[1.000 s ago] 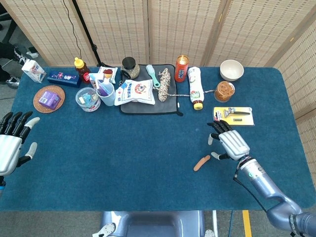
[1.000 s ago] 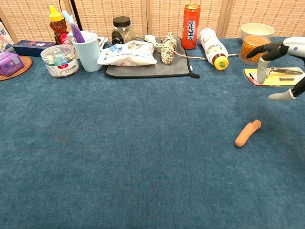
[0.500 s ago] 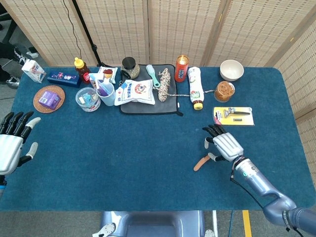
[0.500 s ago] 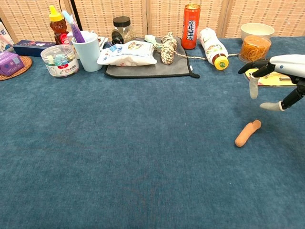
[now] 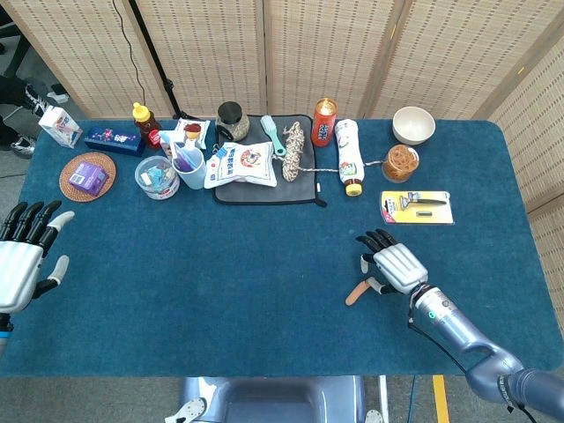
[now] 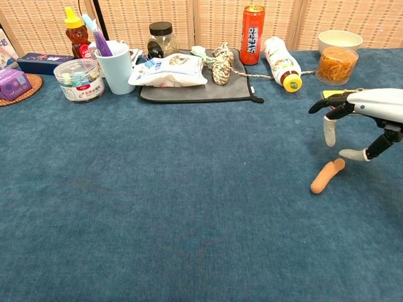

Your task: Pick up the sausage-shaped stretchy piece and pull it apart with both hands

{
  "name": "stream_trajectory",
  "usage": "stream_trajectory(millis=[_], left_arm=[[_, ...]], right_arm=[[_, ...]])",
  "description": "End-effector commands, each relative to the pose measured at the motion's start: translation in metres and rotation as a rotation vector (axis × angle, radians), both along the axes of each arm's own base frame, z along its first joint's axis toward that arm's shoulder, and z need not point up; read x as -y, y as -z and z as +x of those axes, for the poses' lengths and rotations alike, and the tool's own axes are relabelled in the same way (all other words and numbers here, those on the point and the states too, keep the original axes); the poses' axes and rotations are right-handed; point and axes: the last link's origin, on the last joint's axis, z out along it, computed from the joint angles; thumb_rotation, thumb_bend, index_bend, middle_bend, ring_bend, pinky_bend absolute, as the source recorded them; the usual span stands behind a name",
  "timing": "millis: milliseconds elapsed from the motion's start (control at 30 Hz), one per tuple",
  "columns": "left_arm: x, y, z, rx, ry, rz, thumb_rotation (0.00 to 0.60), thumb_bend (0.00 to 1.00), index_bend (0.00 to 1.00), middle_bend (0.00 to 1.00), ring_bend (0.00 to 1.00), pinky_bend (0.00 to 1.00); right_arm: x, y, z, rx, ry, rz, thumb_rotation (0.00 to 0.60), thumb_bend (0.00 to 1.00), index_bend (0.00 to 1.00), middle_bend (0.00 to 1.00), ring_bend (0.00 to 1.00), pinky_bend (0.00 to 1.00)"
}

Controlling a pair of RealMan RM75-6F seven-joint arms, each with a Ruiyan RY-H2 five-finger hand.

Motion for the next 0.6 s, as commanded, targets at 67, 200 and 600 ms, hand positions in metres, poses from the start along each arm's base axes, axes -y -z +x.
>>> stream_trajectory(millis=[67, 200, 600], left_arm=[[0.0007, -0.0003, -0.0004, 0.000, -0.001, -0.001, 0.600, 0.42, 0.15, 0.08, 0.05, 0.00], [0.0017, -0.0014, -0.0010, 0.001, -0.003, 0.000, 0.600, 0.42, 0.14, 0.08, 0.05, 0.00], [0.0035, -0.0041, -0.0014, 0.005, -0.004, 0.004, 0.600, 0.42, 0.14, 0.08, 0.05, 0.00]], right_arm=[[-0.0012, 0.0034, -0.0018, -0.025, -0.015, 0.009, 0.600, 0.40, 0.47, 0.10, 0.00, 0.00], [-0.0025, 0.0062, -0.0036, -0.043, -0.026, 0.015, 0.600, 0.40, 0.46, 0.10, 0.00, 0.00], [-0.0036, 0.0115, -0.0080, -0.073, -0.038, 0.023, 0.600, 0.40, 0.46, 0.10, 0.00, 0.00]])
